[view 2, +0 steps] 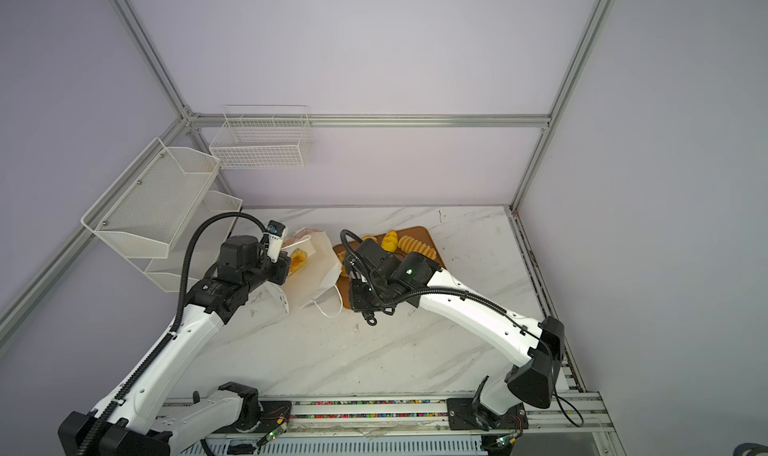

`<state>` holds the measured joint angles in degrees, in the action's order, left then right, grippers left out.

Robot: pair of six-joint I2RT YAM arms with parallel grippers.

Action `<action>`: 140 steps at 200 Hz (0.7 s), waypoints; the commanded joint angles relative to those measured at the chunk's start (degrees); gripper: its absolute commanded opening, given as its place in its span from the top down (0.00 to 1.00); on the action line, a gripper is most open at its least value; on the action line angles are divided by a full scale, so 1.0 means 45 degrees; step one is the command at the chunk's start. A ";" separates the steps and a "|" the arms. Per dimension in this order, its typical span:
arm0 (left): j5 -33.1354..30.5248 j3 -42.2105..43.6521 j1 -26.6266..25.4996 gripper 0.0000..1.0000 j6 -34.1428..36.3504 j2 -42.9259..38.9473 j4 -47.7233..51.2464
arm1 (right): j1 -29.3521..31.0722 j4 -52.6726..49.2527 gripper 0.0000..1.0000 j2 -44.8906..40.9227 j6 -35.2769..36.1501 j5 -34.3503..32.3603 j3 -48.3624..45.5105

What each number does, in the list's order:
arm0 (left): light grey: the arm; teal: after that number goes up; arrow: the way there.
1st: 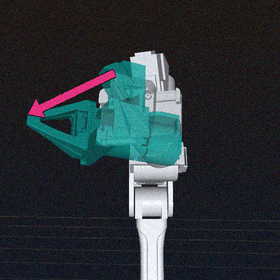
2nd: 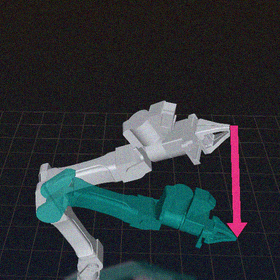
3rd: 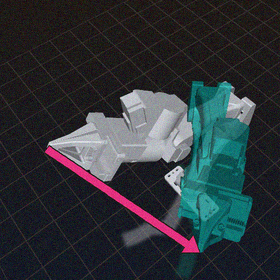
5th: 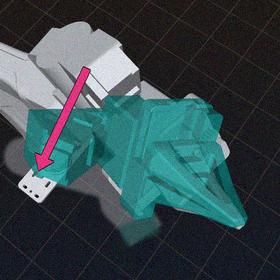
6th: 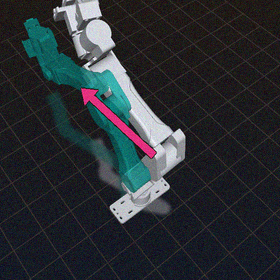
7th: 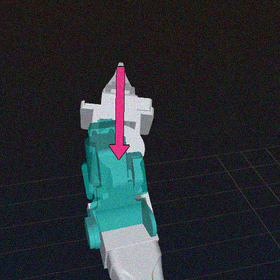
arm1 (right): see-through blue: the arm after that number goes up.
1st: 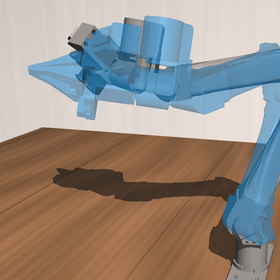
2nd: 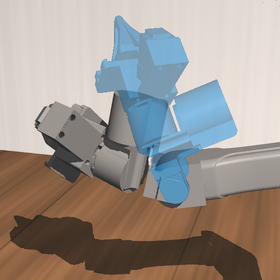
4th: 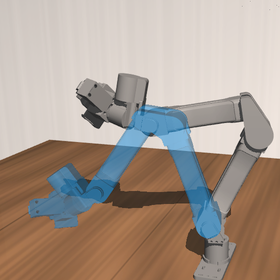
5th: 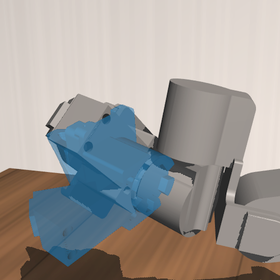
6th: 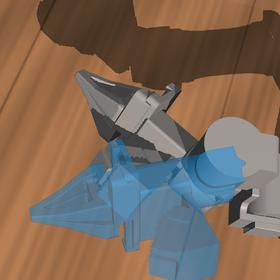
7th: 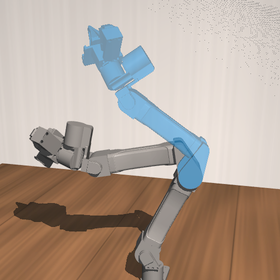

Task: Take the fake bread out of the paper bag
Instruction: 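Push the tongs down into the bag held by the left gripper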

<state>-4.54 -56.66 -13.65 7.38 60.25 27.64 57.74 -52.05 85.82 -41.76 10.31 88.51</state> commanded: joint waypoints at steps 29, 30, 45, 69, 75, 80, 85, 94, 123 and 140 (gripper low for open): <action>0.0952 0.1826 -0.0033 1.00 0.0267 -0.0876 -0.2619 | 0.0952 0.4811 0.74 0.0975 -0.1288 0.2237 -0.1015; 0.0970 0.1848 -0.0033 1.00 0.0261 -0.0882 -0.2652 | 0.0956 0.4908 0.75 0.1020 -0.1307 0.2259 -0.1016; 0.1189 0.2167 -0.0055 1.00 0.0078 -0.0946 -0.3089 | 0.0955 0.6328 0.76 0.1510 -0.2019 0.2694 -0.1152; 0.1252 0.2365 -0.0089 1.00 -0.0093 -0.0981 -0.3347 | 0.0940 0.7111 0.76 0.2591 -0.2302 0.2890 -0.0883; 0.1225 0.2390 -0.0125 1.00 -0.0129 -0.1003 -0.3349 | 0.0941 0.7150 0.76 0.2845 -0.2340 0.2848 -0.0793; 0.1223 0.2401 -0.0145 1.00 -0.0163 -0.1039 -0.3349 | 0.0946 0.7182 0.76 0.3011 -0.2360 0.2772 -0.0741; 0.1223 0.2437 -0.0177 1.00 -0.0174 -0.1090 -0.3397 | 0.0927 0.7236 0.76 0.3200 -0.2395 0.2726 -0.0705; 0.1185 0.2511 -0.0255 1.00 -0.0205 -0.1194 -0.3509 | 0.0848 0.7313 0.76 0.3471 -0.2490 0.2654 -0.0661; 0.1089 0.2688 -0.0543 1.00 -0.0371 -0.1444 -0.3725 | 0.0497 0.8592 0.76 0.3960 -0.3442 0.2729 -0.0989; 0.1048 0.2728 -0.0729 1.00 -0.0452 -0.1489 -0.3742 | 0.0340 0.9072 0.76 0.4264 -0.3818 0.2633 -0.0922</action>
<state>-0.40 -46.92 -15.73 6.81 55.09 15.49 60.64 -19.00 104.71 -54.65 22.22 83.66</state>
